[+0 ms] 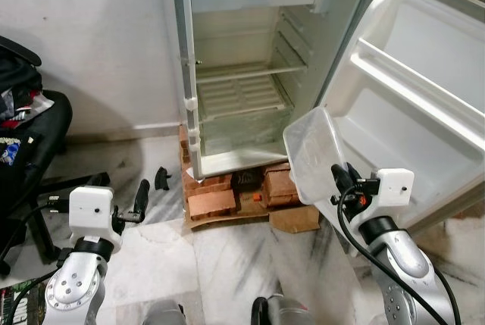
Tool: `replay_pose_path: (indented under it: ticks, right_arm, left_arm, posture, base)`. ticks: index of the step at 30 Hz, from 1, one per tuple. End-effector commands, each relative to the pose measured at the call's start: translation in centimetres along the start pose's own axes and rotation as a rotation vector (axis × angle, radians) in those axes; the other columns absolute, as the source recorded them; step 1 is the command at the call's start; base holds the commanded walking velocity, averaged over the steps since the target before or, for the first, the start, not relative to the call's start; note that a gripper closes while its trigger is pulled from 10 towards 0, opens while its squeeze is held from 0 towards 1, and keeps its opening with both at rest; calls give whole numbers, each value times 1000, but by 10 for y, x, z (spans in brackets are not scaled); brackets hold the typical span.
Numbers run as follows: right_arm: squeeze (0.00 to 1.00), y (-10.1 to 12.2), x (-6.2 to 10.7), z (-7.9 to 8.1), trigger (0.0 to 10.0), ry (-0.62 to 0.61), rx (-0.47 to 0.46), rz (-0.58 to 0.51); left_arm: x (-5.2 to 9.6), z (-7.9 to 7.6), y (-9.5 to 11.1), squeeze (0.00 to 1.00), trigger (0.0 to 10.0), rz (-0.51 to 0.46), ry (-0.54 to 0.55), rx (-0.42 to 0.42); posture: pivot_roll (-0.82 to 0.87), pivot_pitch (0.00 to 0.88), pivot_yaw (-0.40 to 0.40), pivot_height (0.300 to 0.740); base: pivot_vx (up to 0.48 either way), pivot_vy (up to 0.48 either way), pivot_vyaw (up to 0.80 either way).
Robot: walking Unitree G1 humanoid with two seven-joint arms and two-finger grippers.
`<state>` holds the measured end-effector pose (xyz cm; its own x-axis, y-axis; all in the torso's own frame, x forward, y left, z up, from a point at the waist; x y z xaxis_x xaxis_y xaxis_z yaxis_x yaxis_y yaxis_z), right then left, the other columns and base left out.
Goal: Restocking fridge
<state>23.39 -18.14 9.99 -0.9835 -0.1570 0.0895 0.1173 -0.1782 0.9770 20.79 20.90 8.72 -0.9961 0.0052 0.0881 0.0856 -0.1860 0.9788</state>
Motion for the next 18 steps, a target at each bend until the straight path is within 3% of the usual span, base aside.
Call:
replay_pose_path:
  ticks: [1,18]
  right_arm:
    - [0,5,0,2,10000,10,3,-9]
    - [0,3,-1,4,10000,37,2,20]
  left_arm:
    - [-1,-1,4,0,10000,-9,-9,5]
    - [2,4,4,0,10000,-1,24,1]
  posture:
    - [9,76,-59,740]
    - [14,84,-67,740]
  base:
    - [349,0,0]
    - [480,0,0]
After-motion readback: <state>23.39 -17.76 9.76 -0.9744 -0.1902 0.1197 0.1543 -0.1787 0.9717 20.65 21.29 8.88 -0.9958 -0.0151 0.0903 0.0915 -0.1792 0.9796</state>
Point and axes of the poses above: a point about 5 cm out from each wrist's last joint towards the gripper, its own x axis pointing back from the gripper into the wrist, its own y axis along the axis of the wrist's last joint, z = x × y, the point moved 1 cm from there along -x, pointing out of the wrist towards the gripper, and after that the axes turned 3 degrees about -x, right-handed, at the moved point
